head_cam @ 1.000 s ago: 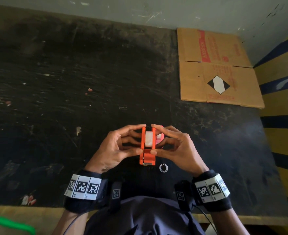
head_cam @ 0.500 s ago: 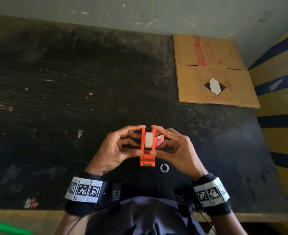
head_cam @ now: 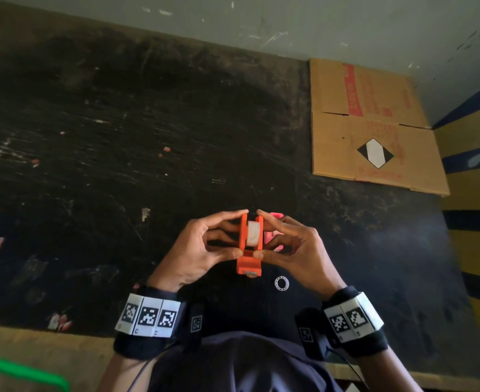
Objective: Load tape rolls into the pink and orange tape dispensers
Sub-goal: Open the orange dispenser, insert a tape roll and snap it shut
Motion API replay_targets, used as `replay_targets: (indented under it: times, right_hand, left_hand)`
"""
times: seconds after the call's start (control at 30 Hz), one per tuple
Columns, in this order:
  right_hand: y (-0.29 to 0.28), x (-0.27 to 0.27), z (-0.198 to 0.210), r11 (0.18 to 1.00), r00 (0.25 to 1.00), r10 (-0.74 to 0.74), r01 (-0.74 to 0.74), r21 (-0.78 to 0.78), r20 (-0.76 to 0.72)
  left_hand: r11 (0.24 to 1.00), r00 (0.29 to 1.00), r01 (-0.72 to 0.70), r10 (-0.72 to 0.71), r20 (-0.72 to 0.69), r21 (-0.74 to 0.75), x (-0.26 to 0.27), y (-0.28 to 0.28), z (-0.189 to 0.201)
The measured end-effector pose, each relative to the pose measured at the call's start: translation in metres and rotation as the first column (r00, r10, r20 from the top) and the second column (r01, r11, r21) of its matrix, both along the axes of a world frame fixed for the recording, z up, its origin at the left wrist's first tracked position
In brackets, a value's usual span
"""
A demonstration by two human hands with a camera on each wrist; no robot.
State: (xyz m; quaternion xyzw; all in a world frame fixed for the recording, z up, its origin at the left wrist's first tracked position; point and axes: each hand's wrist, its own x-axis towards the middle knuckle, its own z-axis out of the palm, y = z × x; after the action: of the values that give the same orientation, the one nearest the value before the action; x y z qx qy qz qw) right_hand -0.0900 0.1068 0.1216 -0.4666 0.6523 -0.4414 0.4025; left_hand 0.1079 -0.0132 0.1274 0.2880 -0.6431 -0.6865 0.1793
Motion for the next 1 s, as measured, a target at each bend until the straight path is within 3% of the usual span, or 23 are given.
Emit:
replay_targets:
  times: [0.17, 0.33, 0.43, 0.73, 1.0]
  right_hand:
    - [-0.038, 0.012, -0.024, 0.998, 0.997, 0.025, -0.020, 0.067, -0.066]
    - [-0.084, 0.015, -0.071, 0.986, 0.929, 0.109, -0.056, 0.155, -0.355]
    - [-0.109, 0.014, -0.098, 0.976, 0.877, 0.154, -0.062, 0.210, -0.456]
    - [-0.133, 0.013, -0.168, 0.936, 0.892, 0.214, -0.071, 0.344, -0.398]
    - [-0.134, 0.023, -0.164, 0.985, 0.779, 0.175, -0.128, 0.119, -0.602]
  left_hand:
    - [0.996, 0.982, -0.010, 0.027, 0.185, -0.090, 0.004, -0.024, -0.027]
    - [0.985, 0.949, -0.047, 0.096, 0.301, -0.167, 0.001, -0.058, -0.086]
    - [0.980, 0.924, -0.045, 0.115, 0.364, -0.195, -0.004, -0.076, -0.119]
    - [0.980, 0.903, -0.006, 0.091, 0.419, -0.200, -0.006, -0.101, -0.193]
    - [0.980, 0.901, 0.002, 0.085, 0.426, -0.200, -0.002, -0.103, -0.204]
